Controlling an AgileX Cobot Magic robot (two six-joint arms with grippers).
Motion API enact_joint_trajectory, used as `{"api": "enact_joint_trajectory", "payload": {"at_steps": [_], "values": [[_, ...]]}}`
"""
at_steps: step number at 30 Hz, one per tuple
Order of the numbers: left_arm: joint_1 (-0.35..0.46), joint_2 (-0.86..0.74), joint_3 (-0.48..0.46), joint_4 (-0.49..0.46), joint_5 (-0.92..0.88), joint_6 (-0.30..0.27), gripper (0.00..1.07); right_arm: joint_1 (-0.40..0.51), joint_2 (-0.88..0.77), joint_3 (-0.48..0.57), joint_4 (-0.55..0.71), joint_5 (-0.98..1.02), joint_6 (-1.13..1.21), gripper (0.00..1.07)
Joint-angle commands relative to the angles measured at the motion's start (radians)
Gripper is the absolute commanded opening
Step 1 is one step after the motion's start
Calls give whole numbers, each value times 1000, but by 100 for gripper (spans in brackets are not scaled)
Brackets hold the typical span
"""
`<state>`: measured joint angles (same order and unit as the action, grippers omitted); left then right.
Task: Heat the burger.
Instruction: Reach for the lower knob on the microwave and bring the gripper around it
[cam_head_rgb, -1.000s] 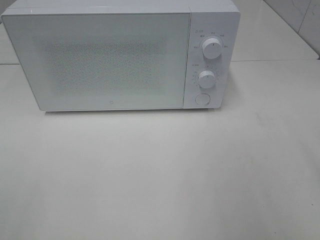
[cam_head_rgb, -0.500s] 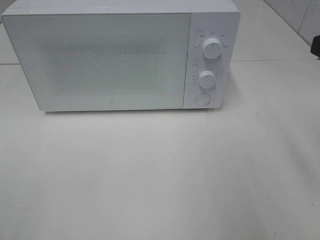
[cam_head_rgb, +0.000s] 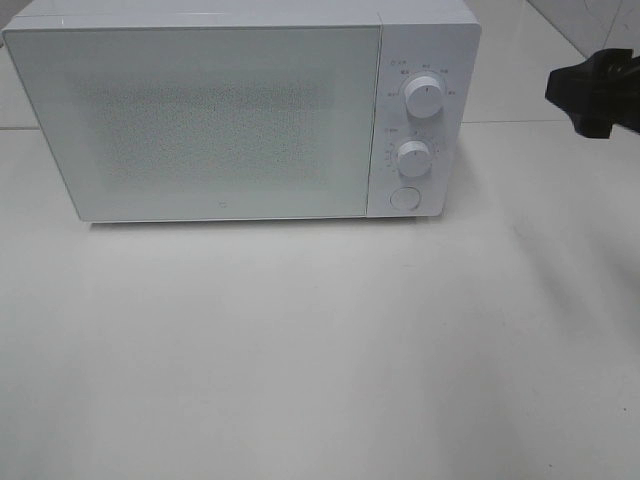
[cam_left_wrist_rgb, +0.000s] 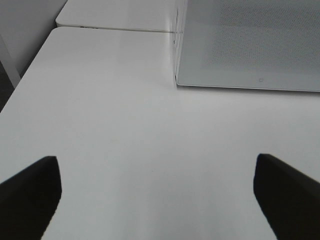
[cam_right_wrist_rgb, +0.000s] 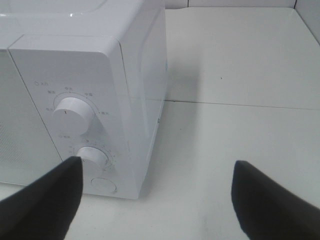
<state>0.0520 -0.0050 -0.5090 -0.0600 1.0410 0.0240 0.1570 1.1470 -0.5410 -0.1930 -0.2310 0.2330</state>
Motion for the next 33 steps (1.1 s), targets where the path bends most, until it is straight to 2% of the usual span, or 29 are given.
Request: {"api": "enact_joint_trajectory", "payload": {"at_steps": [1,7,9,11,12,14,15,17,18,19,21,22,23,25,26,27,29,33], "values": [[2,-19,5,-10,-5,-4,100,-4,78,-4,20,-82,-25,76],[2,-19,5,-10,-5,-4,100,-4,143,-4,93,-147,-114,76],[2,-19,5,-10,-5,-4,100,-4,201,19,183,-266,-214,76],[2,-19,5,-10,-5,-4,100,-4,210,33,206,-298,-233,76],[2,-19,5,-10,-5,-4,100,17,232,64,278,-382,-280,76],[2,-19,5,-10,-5,-4,100,29,240,76,312,-415,-315,76],[2,-19,5,-10,-5,-4,100,62,260,99,390,-497,-383,76],[2,-19,5,-10,-5,-4,100,84,273,110,432,-539,-421,76],[2,-19,5,-10,-5,-4,100,133,300,123,509,-607,-480,76],[2,-19,5,-10,-5,-4,100,133,300,123,509,-607,-480,76],[2,-19,5,-10,-5,-4,100,202,346,124,629,-681,-548,76],[2,-19,5,-10,-5,-4,100,202,346,124,629,-681,-548,76],[2,-19,5,-10,-5,-4,100,247,373,124,705,-731,-571,76],[2,-19,5,-10,-5,-4,100,272,388,124,746,-760,-583,76],[2,-19,5,-10,-5,-4,100,320,415,124,812,-819,-593,76],[2,-19,5,-10,-5,-4,100,320,415,124,812,-819,-593,76],[2,-19,5,-10,-5,-4,100,393,450,123,883,-893,-593,76],[2,-19,5,-10,-5,-4,100,441,479,123,898,-941,-592,76]]}}
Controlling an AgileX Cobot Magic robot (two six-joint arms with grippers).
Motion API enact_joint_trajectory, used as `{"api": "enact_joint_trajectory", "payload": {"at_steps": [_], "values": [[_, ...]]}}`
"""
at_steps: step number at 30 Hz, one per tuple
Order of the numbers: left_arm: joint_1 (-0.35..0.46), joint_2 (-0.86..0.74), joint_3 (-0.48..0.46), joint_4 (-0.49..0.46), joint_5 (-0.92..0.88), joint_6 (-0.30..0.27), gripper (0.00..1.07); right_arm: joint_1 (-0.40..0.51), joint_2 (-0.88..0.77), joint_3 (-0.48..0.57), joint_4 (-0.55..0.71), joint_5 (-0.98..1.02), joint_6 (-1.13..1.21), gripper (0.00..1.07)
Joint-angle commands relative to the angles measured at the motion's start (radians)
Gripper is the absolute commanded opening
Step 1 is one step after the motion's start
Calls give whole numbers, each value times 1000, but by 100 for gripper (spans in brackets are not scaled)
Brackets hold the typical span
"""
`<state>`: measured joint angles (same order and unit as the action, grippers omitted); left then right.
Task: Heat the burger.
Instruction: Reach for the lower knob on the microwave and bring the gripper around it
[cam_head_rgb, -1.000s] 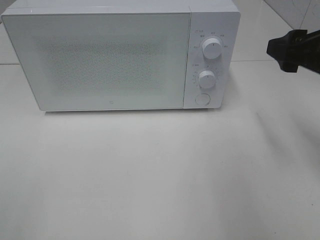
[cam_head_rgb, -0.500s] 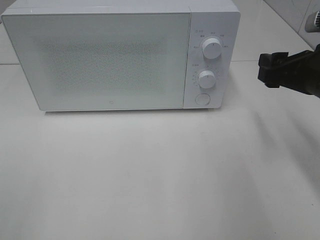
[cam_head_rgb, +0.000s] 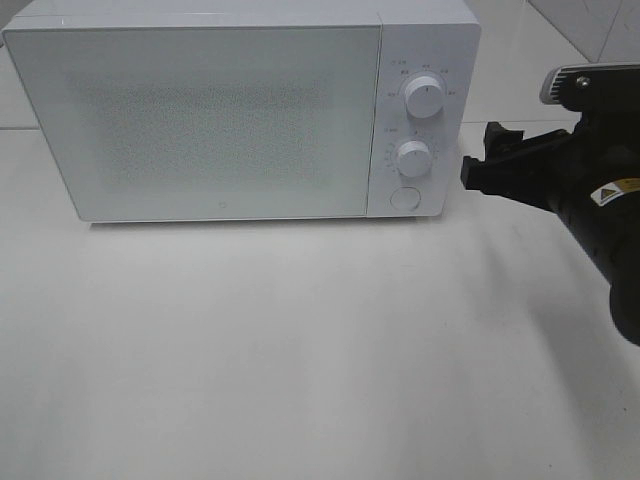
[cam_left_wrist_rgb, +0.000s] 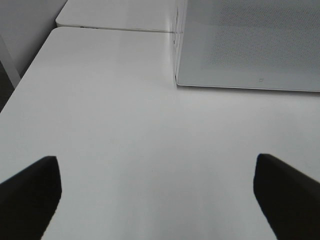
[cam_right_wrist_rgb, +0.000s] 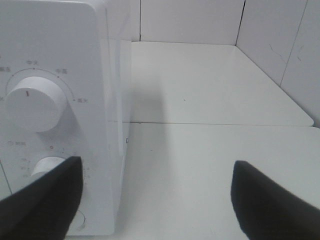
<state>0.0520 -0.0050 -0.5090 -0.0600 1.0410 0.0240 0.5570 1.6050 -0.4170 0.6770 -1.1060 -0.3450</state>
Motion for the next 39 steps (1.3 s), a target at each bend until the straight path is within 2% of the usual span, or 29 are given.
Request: {"api": "enact_joint_trajectory", "payload": {"at_steps": [1,7,13,28,39], "values": [[2,-19,5,-10,-5,-4,100,70,41,-1,37,-89,-14,76],[2,-19,5,-10,-5,-4,100,153,95,-26,121,-123,-12,76],[2,-19,5,-10,-5,-4,100,193,165,-70,121,-124,0,76],[2,-19,5,-10,-5,-4,100,200,267,-135,117,-126,60,76],[2,-19,5,-10,-5,-4,100,200,301,-141,113,-127,136,76]]}}
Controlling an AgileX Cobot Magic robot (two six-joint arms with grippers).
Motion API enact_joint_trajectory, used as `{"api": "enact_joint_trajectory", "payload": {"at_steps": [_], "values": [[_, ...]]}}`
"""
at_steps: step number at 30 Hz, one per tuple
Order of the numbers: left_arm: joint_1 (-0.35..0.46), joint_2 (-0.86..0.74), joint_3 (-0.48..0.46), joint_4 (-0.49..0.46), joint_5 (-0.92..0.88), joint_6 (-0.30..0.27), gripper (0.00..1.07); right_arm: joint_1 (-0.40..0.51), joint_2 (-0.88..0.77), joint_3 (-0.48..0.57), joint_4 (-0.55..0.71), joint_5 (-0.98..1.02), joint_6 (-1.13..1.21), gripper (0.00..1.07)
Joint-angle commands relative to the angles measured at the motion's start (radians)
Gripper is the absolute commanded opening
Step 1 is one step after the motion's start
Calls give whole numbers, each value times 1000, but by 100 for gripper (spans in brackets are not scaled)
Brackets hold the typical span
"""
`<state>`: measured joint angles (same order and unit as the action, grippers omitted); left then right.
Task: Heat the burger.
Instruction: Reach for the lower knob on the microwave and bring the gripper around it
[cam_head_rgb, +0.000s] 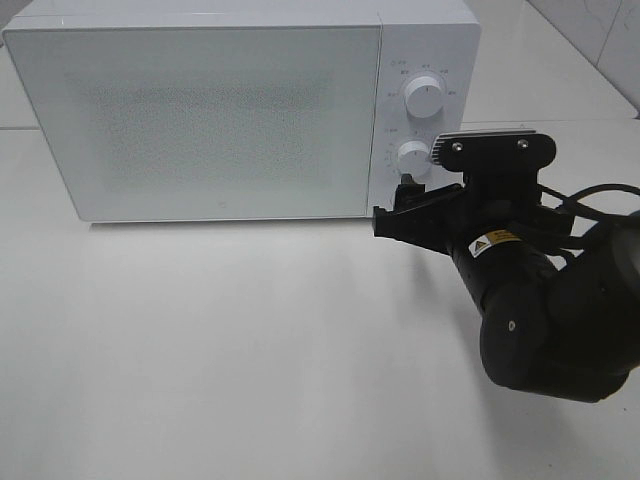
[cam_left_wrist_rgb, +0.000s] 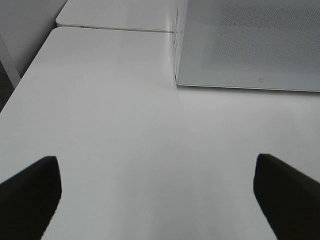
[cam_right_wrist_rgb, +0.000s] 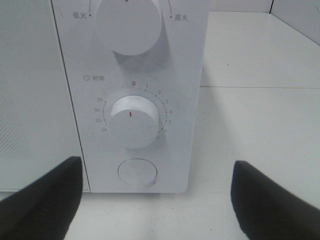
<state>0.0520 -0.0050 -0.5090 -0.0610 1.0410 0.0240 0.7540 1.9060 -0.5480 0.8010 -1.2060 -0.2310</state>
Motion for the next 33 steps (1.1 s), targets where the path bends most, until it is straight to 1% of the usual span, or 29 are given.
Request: {"api": "enact_joint_trajectory", "payload": {"at_steps": [1,9,14,23,28,33], "values": [[2,-19,5,-9,-5,-4,100,3,0,-10,-11,-27,22,76],[2,-19,5,-9,-5,-4,100,0,0,-11,-12,-29,22,76],[2,-19,5,-9,-5,-4,100,-35,50,-65,-46,-23,20,76],[2,-19,5,-9,-5,-4,100,-35,100,-127,-63,-18,16,76],[2,-19,5,-9,-5,-4,100,-72,137,-182,-81,6,10,76],[2,-19,5,-9,-5,-4,100,-81,169,-229,-94,14,-3,76]]}}
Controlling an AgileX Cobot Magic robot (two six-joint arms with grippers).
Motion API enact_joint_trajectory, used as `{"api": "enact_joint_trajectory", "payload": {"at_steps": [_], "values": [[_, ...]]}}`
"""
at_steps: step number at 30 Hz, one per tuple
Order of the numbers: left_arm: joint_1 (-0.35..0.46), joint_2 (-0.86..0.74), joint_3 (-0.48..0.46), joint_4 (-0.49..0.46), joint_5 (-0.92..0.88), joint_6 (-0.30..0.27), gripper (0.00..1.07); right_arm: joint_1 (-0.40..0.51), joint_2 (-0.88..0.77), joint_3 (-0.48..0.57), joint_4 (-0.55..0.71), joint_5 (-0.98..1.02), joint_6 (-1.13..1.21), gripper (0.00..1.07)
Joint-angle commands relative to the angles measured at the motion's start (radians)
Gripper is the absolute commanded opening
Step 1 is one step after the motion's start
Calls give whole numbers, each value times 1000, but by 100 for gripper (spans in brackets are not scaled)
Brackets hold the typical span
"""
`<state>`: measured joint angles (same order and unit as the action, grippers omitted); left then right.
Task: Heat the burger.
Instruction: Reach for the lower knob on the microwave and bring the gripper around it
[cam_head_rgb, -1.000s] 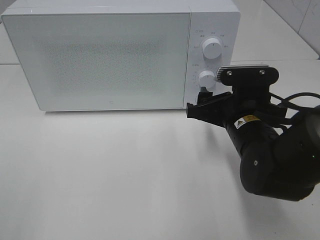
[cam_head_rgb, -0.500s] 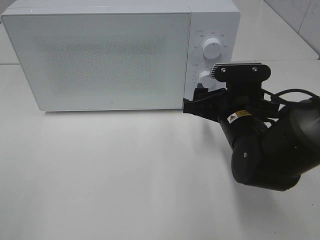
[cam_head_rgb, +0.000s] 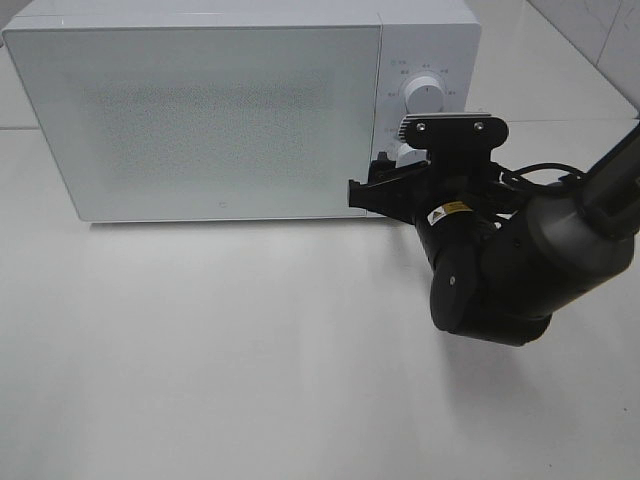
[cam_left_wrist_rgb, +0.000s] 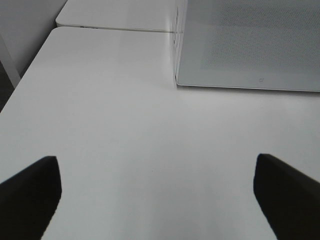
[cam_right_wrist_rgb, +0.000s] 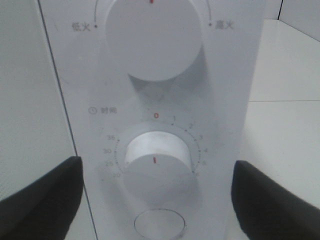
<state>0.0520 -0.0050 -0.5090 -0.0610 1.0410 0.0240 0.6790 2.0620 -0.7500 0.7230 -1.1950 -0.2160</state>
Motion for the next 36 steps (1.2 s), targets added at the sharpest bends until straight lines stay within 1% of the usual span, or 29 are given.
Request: {"api": "enact_joint_trajectory", "payload": {"at_steps": [1,7,11,25,27,29,30,31,32,33,34,35,36], "values": [[2,-19,5,-9,-5,-4,100,-6,13,-27,-16,3,-18,76],[2,-19,5,-9,-5,-4,100,-6,23,-57,-15,13,-23,76],[2,-19,5,-9,-5,-4,100,-34,35,-77,-16,24,-23,76],[2,-19,5,-9,-5,-4,100,-41,47,-80,-31,10,-24,76],[2,-19,5,-9,-5,-4,100,-41,47,-80,-31,10,-26,74],[2,-19,5,-9,-5,-4,100,-41,47,-80,-31,3,-27,68],[2,-19,5,-9,-5,-4,100,-41,47,-80,-31,3,-27,68],[2,-19,5,-9,-5,-4,100,-41,47,-80,-31,-2,-27,58],[2,-19,5,-9,-5,-4,100,-41,47,-80,-31,-2,-25,45],[2,-19,5,-9,-5,-4,100,-41,47,-80,-31,-2,-25,45],[2,-19,5,-9,-5,-4,100,-41,47,-80,-31,-2,-23,37],[2,-19,5,-9,-5,-4,100,-41,47,-80,-31,-2,-23,22],[2,-19,5,-9,-5,-4,100,-41,47,-80,-31,-2,-23,22]]}}
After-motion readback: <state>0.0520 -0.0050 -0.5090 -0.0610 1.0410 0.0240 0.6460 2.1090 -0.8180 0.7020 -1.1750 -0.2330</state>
